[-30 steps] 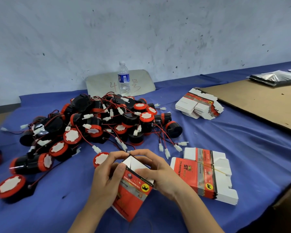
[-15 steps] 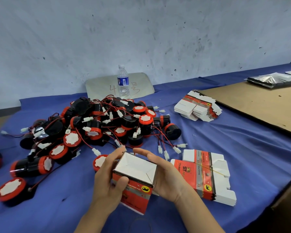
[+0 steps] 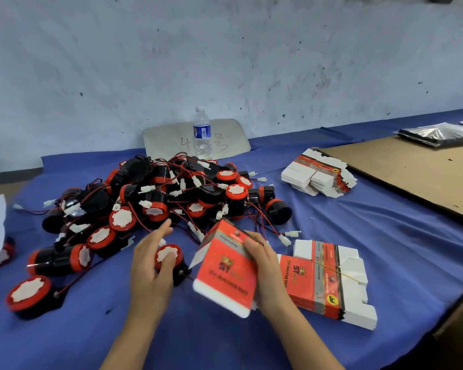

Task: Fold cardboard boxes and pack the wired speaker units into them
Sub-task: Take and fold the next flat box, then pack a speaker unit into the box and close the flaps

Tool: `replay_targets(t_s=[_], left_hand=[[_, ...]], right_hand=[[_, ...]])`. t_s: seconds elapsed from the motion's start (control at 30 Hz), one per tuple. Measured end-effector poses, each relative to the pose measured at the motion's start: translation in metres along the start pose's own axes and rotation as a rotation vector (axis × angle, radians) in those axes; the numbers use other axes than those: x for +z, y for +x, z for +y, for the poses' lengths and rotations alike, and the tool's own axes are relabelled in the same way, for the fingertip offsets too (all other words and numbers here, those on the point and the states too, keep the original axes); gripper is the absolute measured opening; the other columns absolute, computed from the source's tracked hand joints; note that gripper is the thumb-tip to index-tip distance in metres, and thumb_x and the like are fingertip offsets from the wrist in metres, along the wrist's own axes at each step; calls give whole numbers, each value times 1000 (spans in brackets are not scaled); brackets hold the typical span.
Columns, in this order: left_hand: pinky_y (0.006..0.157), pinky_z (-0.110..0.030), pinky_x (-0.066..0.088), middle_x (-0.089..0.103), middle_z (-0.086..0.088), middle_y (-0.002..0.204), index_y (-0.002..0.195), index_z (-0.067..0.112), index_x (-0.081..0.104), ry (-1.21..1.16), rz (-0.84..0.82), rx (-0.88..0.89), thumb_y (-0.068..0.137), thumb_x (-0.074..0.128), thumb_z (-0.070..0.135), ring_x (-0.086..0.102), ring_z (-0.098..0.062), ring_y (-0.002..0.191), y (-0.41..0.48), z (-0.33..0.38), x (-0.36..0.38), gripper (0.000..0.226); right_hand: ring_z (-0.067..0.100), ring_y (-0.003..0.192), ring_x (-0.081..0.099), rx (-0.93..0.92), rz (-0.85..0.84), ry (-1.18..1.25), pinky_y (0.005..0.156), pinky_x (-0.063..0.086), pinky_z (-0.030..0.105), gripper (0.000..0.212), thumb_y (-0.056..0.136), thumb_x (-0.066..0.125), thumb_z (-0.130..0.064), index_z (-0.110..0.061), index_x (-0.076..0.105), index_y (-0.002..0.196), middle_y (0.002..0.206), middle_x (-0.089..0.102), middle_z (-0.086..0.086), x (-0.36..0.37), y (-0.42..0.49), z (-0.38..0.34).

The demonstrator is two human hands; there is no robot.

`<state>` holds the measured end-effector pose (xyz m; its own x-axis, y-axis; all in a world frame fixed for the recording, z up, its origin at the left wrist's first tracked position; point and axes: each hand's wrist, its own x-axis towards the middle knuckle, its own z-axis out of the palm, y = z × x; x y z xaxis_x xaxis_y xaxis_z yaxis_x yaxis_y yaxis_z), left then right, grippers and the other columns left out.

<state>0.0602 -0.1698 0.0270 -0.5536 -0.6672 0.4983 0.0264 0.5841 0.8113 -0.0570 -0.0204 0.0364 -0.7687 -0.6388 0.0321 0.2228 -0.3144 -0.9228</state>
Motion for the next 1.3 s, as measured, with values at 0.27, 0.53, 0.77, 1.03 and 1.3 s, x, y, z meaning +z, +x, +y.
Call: replay_targets(t_s=[0.27, 0.53, 0.77, 1.03, 1.3], left_hand=[[98, -25, 36, 42, 4, 122, 131, 34, 52, 304, -134, -193, 82, 74, 12, 46, -19, 120, -1, -21, 7, 58], [68, -27, 45, 66, -1, 87, 112, 26, 63, -130, 348, -348, 91, 60, 39, 60, 2, 66, 5, -4, -1, 25], [83, -27, 57, 66, 4, 101, 100, 23, 53, -711, 515, -288, 102, 45, 30, 69, -6, 92, 6, 12, 1, 11], [66, -15, 50, 65, 1, 101, 102, 37, 42, -386, 43, -49, 68, 61, 32, 65, -2, 78, -22, 17, 25, 39], [87, -19, 49, 48, -5, 142, 109, 46, 36, -406, 125, 48, 65, 68, 74, 58, -12, 114, -20, 28, 20, 61]], right_hand=[[20, 48, 56, 215, 61, 471, 44, 45, 24, 32, 78, 59, -44, -15, 72, 74, 67, 63, 7, -10, 2, -9], [18, 45, 48, 353, 103, 539, 38, 40, 20, 40, 98, 44, -39, -13, 64, 75, 62, 55, 4, -14, 4, -8], [17, 43, 48, 466, 85, 361, 39, 41, 20, 37, 94, 51, -46, -10, 60, 90, 60, 56, 6, -6, 5, -4], [20, 53, 61, 411, 61, 122, 49, 52, 27, 34, 98, 47, -22, 3, 56, 120, 74, 65, 13, 1, 6, 7], [23, 59, 64, 283, -5, -89, 58, 55, 31, 10, 100, 46, -15, -8, 52, 106, 93, 62, 14, 6, 0, 7]])
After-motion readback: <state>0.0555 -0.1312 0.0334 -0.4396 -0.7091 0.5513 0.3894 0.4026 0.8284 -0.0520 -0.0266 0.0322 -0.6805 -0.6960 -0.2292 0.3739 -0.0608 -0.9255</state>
